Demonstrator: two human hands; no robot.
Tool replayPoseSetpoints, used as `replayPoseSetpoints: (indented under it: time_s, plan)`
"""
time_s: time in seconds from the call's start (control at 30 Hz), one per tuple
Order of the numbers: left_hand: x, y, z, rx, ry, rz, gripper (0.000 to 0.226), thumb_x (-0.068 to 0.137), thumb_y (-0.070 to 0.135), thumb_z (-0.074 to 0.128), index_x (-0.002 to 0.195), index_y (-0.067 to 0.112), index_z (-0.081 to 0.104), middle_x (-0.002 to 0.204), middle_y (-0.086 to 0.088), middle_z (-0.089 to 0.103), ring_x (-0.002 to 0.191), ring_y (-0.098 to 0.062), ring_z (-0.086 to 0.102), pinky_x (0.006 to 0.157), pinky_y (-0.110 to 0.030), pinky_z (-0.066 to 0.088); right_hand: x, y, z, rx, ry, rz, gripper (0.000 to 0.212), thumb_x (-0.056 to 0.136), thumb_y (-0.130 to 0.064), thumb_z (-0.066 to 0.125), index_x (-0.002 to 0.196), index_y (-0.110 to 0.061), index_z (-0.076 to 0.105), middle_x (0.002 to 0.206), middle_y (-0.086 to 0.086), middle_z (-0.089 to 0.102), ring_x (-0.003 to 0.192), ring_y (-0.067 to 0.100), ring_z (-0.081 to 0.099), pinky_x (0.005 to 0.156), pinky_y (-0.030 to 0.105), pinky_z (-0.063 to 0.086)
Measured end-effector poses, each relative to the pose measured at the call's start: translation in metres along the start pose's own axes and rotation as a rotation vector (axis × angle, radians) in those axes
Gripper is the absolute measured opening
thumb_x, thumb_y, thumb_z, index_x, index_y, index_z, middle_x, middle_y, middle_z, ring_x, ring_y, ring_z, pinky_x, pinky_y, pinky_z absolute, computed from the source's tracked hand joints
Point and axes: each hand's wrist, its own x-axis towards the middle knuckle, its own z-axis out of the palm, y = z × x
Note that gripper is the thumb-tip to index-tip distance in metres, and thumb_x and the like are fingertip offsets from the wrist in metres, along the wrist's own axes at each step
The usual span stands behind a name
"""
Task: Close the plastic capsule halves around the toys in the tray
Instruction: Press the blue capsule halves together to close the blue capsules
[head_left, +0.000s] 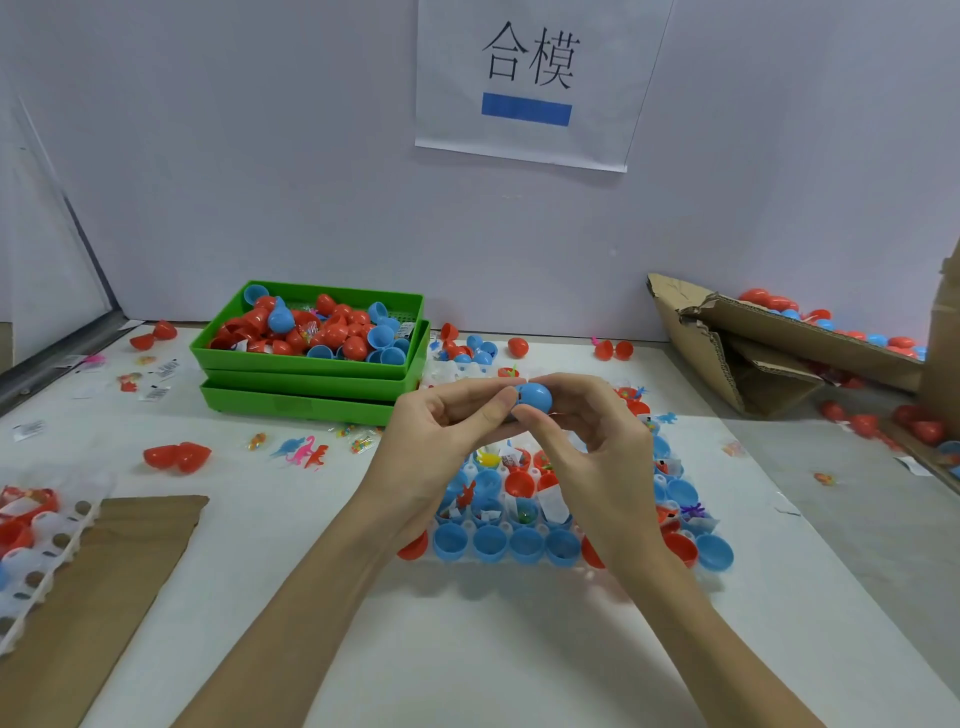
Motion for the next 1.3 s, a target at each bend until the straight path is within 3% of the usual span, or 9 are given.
replayPoseSetpoints:
  time_s: [0.27,0.37,0.67,0.97,1.13,1.3]
  plan:
    - [-0.0004,0.0005,-0.0020,-0.003,-0.009,-0.027,0.027,0.095,0.019,0.073,0.120,0.012,0.077,0.111,-0.007,0.080,0.103,-0.025,0.077,0.090,-0.027,0.061,0.0011,0.0010,0.0004,-0.079,-0.030,-0.077,0.027,0.088,-0.036,0.071,0.109,-0.019,0.068,0.098,-0.010,0.068,0.091,0.007,0.069,0.080,0.012,0.054]
    - [-0.0007,0.0012,-0.0038,-0.023,-0.023,-0.047,0.028,0.094,0.018,0.074,0.120,0.011,0.077,0.111,-0.009,0.080,0.103,-0.025,0.077,0.089,-0.027,0.061,0.0014,0.0013,0.0011,-0.078,-0.055,-0.034,0.026,0.086,-0.038,0.071,0.106,-0.023,0.066,0.097,-0.017,0.067,0.091,0.005,0.069,0.079,0.011,0.054]
    - [-0.0009,0.0030,-0.0003,-0.038,-0.008,-0.030,0.027,0.091,0.032,0.074,0.107,0.012,0.082,0.106,-0.012,0.080,0.096,-0.031,0.079,0.083,-0.027,0.062,-0.0012,-0.0055,0.0058,0.246,-0.030,0.223,0.019,0.094,-0.036,0.066,0.098,-0.019,0.069,0.090,-0.008,0.073,0.084,0.014,0.073,0.072,0.019,0.058]
    - [-0.0015,0.0018,-0.0002,0.032,0.055,-0.003,0.028,0.089,0.030,0.076,0.110,0.012,0.080,0.102,-0.007,0.081,0.094,-0.025,0.079,0.079,-0.023,0.061,-0.0018,-0.0068,0.0063,0.213,-0.051,0.176,0.017,0.087,-0.038,0.072,0.098,-0.026,0.067,0.094,-0.013,0.073,0.091,0.013,0.073,0.075,0.020,0.059]
    - [-0.0010,-0.0002,0.0014,0.052,0.079,-0.022,0.029,0.091,0.028,0.076,0.116,0.012,0.076,0.103,-0.005,0.081,0.096,-0.023,0.079,0.089,-0.028,0.061,-0.0013,-0.0027,0.0057,0.082,-0.065,0.131,0.025,0.087,-0.039,0.072,0.105,-0.023,0.067,0.095,-0.016,0.071,0.090,0.012,0.072,0.075,0.020,0.058]
    - [-0.0016,0.0030,0.0051,0.012,0.049,-0.063,0.040,0.091,0.041,0.073,0.117,0.011,0.076,0.107,-0.006,0.080,0.103,-0.022,0.077,0.099,-0.034,0.058,-0.0001,-0.0045,0.0043,-0.055,-0.036,0.019,0.027,0.087,-0.039,0.072,0.106,-0.020,0.067,0.099,-0.009,0.069,0.090,0.009,0.068,0.076,0.014,0.055]
